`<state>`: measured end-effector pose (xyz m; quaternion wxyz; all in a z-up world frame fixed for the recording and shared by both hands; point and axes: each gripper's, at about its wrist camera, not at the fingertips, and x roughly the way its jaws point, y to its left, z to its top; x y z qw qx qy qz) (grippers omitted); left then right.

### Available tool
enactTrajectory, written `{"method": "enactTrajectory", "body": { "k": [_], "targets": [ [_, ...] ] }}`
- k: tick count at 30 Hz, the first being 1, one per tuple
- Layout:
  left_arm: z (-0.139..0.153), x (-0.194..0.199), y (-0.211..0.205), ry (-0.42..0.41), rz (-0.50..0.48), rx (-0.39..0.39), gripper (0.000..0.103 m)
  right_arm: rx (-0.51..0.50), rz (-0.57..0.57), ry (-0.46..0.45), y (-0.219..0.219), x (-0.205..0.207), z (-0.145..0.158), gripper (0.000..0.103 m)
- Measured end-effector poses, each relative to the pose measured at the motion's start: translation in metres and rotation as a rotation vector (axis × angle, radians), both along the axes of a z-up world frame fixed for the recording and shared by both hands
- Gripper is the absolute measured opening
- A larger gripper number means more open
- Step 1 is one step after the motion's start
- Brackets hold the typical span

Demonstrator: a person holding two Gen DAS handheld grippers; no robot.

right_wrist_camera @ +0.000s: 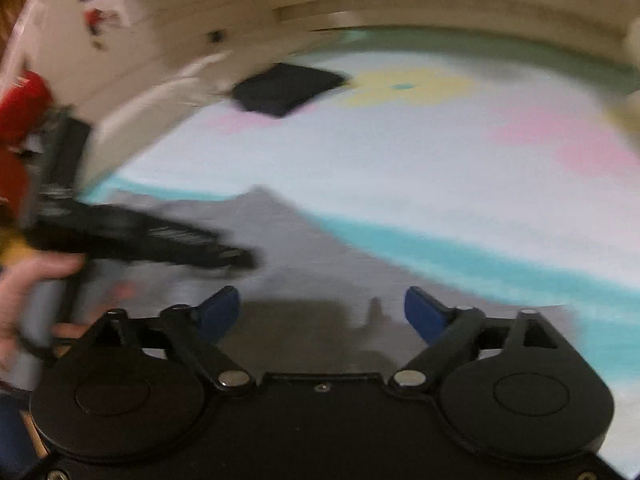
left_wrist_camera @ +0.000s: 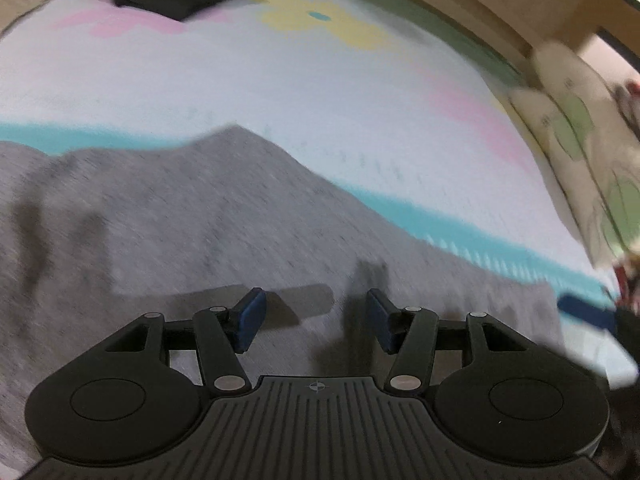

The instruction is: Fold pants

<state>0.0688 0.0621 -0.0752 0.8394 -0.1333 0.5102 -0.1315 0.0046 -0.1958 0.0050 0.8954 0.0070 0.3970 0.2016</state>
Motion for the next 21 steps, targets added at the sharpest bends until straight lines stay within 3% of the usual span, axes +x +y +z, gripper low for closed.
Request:
{"method": "enactTrajectory", "body": {
  "k": [4, 7, 12, 17, 21],
  "targets": [
    [-0.008, -0.01, -0.016, 0.029, -0.099, 0.0, 0.055, -0.115, -0.104, 0.039, -0.023, 0.003, -0.014, 0.099],
    [-0.01, -0.017, -0.028, -0.007, -0.155, 0.03, 0.066, -0.144, -0.156, 0.113, -0.034, 0.003, -0.032, 0.099],
    [-0.01, -0.019, -0.044, -0.04, -0.198, 0.061, 0.074, -0.191, -0.168, 0.197, -0.043, -0.003, -0.055, 0.102],
    [-0.012, -0.013, -0.05, -0.031, -0.215, -0.004, 0.077, -0.179, -0.169, 0.12, -0.046, -0.02, -0.063, 0.102],
    [-0.019, -0.009, -0.051, 0.037, -0.229, -0.169, 0.077, -0.187, -0.177, 0.062, -0.041, -0.033, -0.064, 0.103]
  ]
}}
